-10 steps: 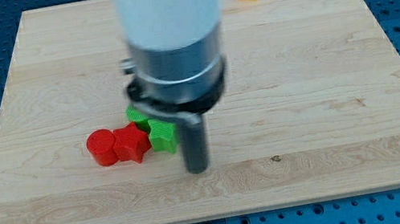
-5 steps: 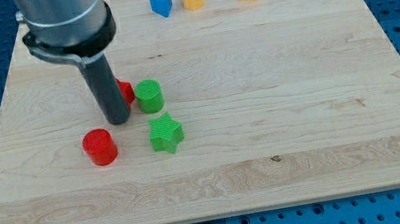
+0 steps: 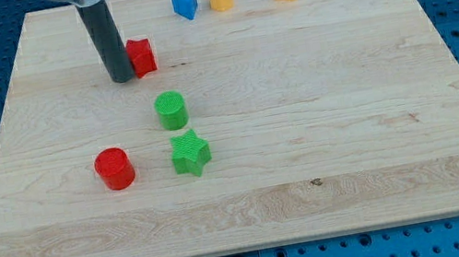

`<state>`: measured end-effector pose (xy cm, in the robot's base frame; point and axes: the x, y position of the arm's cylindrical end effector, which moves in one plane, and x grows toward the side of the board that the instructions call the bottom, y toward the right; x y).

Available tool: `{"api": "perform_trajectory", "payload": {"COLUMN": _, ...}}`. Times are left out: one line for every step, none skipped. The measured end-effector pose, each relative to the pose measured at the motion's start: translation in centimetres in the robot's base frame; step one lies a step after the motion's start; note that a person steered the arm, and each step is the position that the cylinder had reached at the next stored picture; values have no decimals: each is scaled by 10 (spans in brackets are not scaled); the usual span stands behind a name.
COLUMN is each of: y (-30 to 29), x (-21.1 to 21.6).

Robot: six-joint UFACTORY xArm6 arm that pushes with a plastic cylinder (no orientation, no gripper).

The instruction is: Move the red star towards the left of blue triangle

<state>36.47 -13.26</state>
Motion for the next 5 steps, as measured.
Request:
{"api": "perform_trajectory", "payload": {"y": 19, "x": 0}}
{"api": "perform_trajectory", "payload": {"y": 37, "x": 3}}
{"api": "perform_trajectory", "payload": {"y": 52, "x": 2}}
{"api": "perform_trajectory", "payload": {"y": 56, "x": -9}}
{"api": "perform_trajectory", "payload": {"y": 41, "x": -35}}
